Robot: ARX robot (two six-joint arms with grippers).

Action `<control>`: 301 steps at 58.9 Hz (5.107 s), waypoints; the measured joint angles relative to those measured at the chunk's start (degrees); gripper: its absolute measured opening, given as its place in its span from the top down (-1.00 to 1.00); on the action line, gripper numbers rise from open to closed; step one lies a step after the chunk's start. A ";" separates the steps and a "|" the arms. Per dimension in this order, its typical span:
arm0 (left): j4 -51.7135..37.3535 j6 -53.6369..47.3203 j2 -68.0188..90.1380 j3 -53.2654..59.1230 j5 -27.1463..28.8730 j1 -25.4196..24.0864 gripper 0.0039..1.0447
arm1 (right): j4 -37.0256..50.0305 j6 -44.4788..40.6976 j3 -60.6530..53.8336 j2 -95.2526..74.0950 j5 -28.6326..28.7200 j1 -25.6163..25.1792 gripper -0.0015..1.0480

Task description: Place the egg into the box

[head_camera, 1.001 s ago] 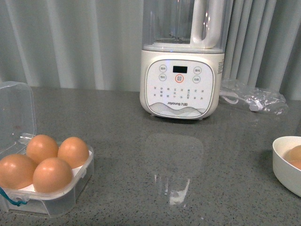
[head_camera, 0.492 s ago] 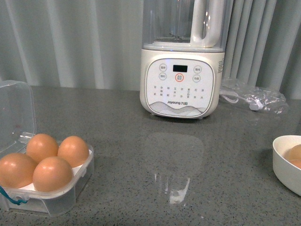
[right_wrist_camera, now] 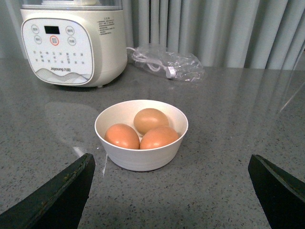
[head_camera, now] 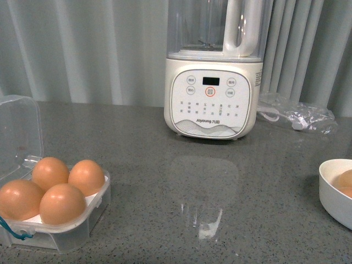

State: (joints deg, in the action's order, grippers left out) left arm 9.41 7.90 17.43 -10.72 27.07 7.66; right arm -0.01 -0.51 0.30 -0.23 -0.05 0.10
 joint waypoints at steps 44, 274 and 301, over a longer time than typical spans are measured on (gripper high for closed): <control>-29.70 -7.58 47.89 -21.00 -41.44 -26.05 -0.87 | 0.00 0.00 0.00 -0.02 0.11 -0.02 -0.86; -9.44 -7.78 -17.25 9.05 -27.06 -7.76 0.60 | 0.00 0.00 0.00 -0.02 0.11 0.00 -0.86; -9.44 -7.80 -17.25 9.05 -27.06 -7.76 -0.86 | 0.00 0.00 0.00 -0.02 0.13 0.00 -0.86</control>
State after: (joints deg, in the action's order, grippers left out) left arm -0.03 0.10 0.19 -1.67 0.01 -0.10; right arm -0.01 -0.51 0.30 -0.25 0.08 0.10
